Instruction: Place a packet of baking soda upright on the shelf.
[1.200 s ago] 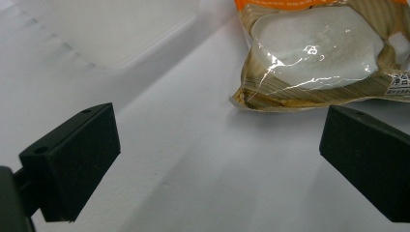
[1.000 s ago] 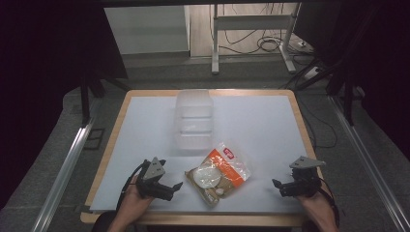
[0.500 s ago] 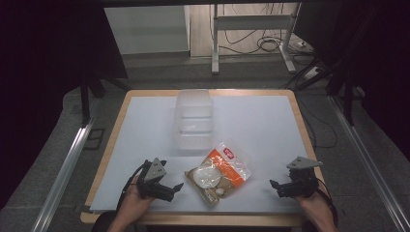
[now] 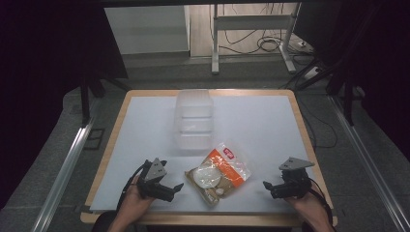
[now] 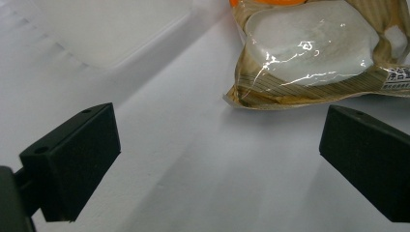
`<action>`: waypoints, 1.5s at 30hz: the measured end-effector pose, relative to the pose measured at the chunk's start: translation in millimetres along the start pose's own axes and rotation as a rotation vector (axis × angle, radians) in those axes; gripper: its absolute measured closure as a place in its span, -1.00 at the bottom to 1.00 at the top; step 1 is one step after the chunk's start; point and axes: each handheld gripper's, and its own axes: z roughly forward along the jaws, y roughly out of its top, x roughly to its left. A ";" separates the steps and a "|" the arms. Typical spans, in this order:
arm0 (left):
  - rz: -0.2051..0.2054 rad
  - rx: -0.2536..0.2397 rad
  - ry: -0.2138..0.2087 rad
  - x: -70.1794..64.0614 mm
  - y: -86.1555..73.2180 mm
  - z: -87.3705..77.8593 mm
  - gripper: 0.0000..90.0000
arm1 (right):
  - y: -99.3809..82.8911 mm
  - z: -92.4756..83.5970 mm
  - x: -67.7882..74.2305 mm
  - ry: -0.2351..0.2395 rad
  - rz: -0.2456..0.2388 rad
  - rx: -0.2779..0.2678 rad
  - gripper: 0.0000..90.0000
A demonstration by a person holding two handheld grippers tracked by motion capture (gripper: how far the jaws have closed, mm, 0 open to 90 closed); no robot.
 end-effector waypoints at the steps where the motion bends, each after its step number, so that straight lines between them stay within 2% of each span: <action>1: 0.001 0.000 -0.001 0.0 0.0 0.0 -0.98 | 0.8 -0.1 1.3 0.003 0.002 -0.001 -0.80; 3: 0.001 0.000 -0.001 -0.1 0.0 0.1 -0.98 | 1.6 0.0 2.6 0.010 0.003 -0.004 -0.75; 10: 0.006 0.002 -0.003 -0.8 0.1 0.4 -0.98 | 9.0 1.6 18.9 0.126 -0.025 0.004 -0.19; 16: 0.009 0.003 -0.005 -1.2 0.2 0.6 -0.98 | 13.7 5.8 34.3 0.195 -0.078 0.019 0.37; 17: 0.009 0.003 -0.005 -1.3 0.2 0.6 -0.98 | 13.7 5.8 34.3 0.195 -0.078 0.019 0.37; 18: 0.010 0.003 -0.005 -1.3 0.3 0.5 -0.98 | 15.1 8.0 40.5 0.229 -0.100 0.022 0.55; 24: 0.012 0.003 -0.002 -1.7 0.5 0.5 -0.98 | 22.3 18.2 58.6 0.321 -0.175 0.029 0.86; 27: 0.013 0.003 -0.002 -1.8 0.5 0.6 -0.98 | 28.2 22.5 69.4 0.366 -0.206 0.016 0.94; 32: 0.007 -0.001 0.003 -0.8 0.2 -0.1 -0.98 | 36.5 32.5 84.5 0.430 -0.226 0.017 0.96; 38: 0.002 -0.006 0.006 0.2 0.1 -1.2 -0.98 | 44.3 44.4 99.6 0.463 -0.264 0.028 0.96; 44: 0.004 -0.005 0.009 -0.2 0.3 -0.9 -0.98 | 48.9 53.1 105.0 0.479 -0.267 0.028 0.96; 45: 0.003 -0.006 0.009 0.0 0.3 -1.0 -0.98 | 50.2 58.0 108.6 0.496 -0.270 0.042 0.96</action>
